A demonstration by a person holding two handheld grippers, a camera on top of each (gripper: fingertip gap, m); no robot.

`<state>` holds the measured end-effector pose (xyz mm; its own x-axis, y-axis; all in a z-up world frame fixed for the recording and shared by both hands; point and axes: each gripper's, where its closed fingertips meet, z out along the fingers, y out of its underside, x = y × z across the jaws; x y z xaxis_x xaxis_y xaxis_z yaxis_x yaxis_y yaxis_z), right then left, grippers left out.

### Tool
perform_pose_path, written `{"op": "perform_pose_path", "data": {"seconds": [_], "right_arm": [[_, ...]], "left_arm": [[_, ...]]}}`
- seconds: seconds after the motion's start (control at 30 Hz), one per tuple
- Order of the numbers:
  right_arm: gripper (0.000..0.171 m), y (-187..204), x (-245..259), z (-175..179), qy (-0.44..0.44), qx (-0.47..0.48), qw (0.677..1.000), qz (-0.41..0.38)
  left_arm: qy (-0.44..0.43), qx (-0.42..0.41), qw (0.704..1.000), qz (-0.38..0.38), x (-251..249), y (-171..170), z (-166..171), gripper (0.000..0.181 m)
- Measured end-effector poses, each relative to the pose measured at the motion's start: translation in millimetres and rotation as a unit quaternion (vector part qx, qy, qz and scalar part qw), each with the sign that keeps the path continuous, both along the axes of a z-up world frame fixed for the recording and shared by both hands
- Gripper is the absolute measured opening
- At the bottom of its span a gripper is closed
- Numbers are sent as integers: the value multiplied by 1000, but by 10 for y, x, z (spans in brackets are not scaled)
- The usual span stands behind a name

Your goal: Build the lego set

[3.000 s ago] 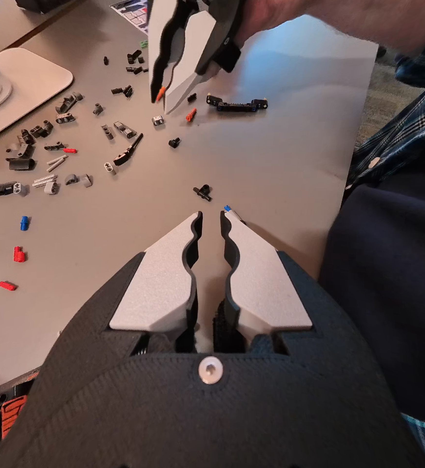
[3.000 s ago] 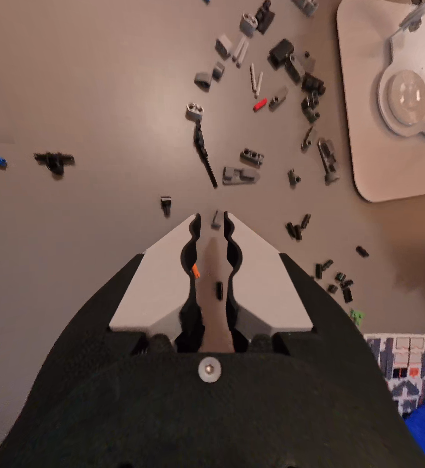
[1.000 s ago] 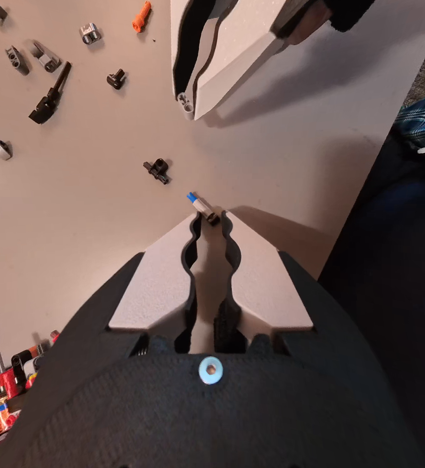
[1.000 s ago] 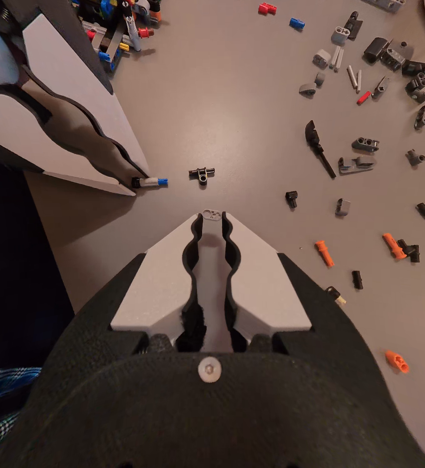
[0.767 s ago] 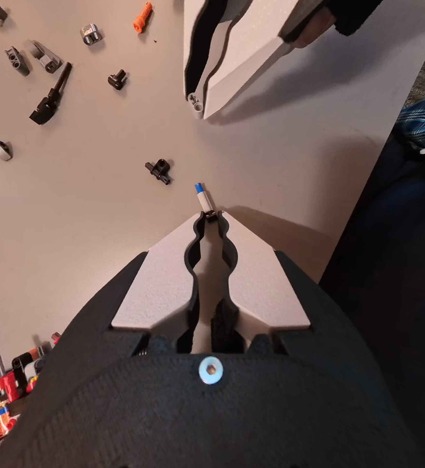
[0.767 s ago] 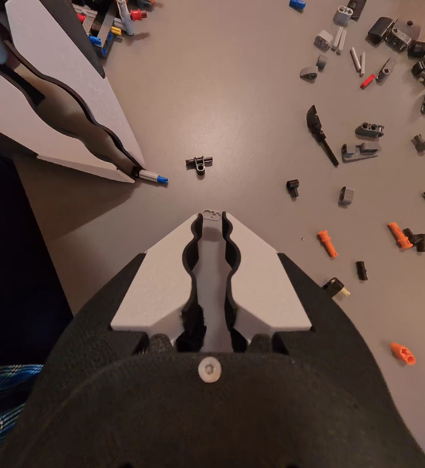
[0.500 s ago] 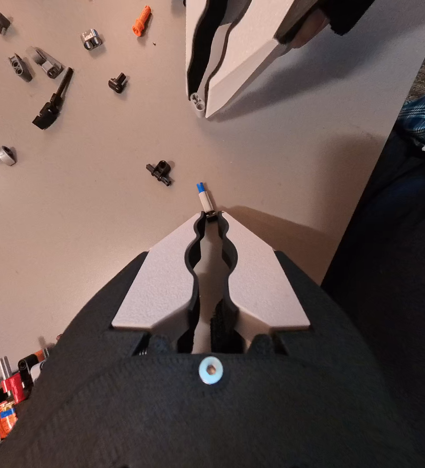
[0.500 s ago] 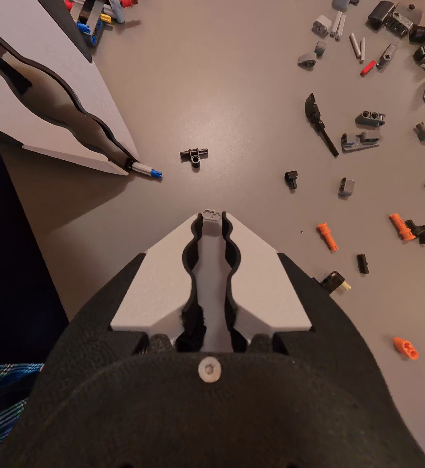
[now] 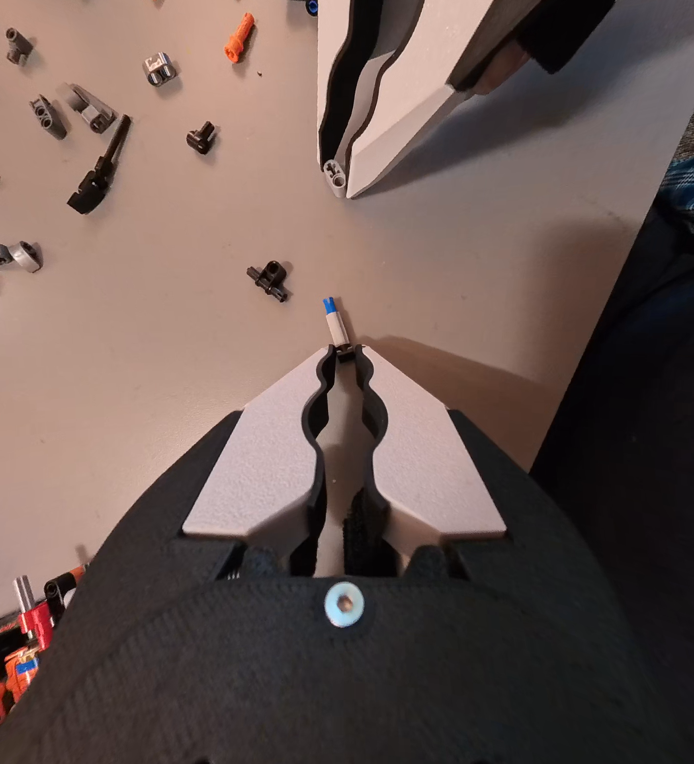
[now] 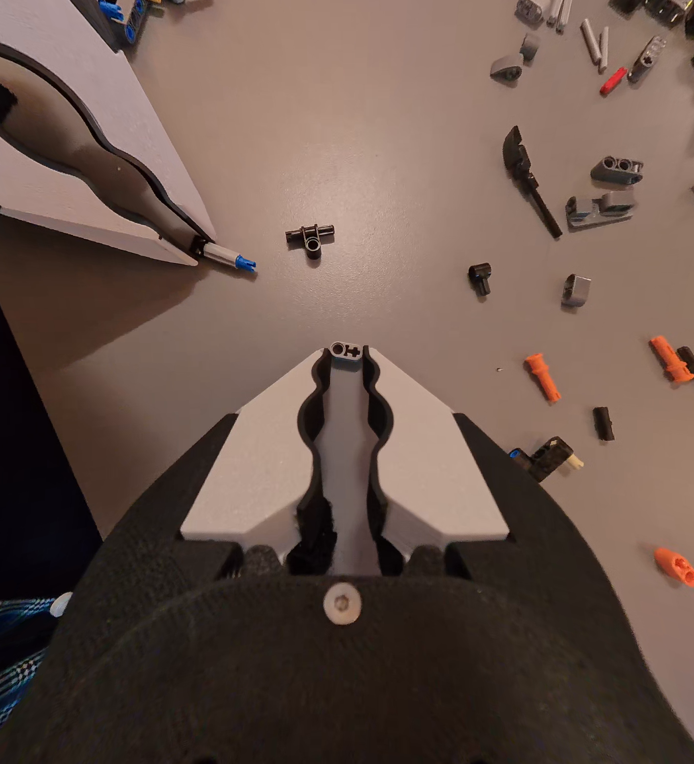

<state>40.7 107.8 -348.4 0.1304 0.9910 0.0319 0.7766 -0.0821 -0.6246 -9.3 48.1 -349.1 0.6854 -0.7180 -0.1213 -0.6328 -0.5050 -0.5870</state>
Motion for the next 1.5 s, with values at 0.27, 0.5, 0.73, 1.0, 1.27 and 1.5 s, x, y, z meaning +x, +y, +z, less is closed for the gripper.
{"op": "perform_pose_path", "data": {"seconds": [0.27, 0.5, 0.73, 1.0, 1.27, 1.5], "right_arm": [[14, 6, 2, 2, 0, 1, 1000, -4], [19, 6, 10, 13, 4, -8, 1000, -11], [15, -12, 7, 39, 8, -12, 1000, -8], [15, 2, 7, 85, 14, -16, 1000, -10], [17, 42, 12, 145, 16, -20, 999, -19], [17, 48, -22, 182, 20, -23, 999, -25]], "left_arm": [[-3, 4, 1000, 0, 6, 5, 16, 8], [-13, 10, 1000, 1, 3, 17, 60, 8], [-19, 13, 1000, 3, -8, 23, 84, 8], [-32, 20, 999, 6, -17, 33, 151, 8], [-37, 27, 999, 7, -62, 30, 180, 8], [-47, 37, 998, 7, -89, 21, 256, 8]]}}
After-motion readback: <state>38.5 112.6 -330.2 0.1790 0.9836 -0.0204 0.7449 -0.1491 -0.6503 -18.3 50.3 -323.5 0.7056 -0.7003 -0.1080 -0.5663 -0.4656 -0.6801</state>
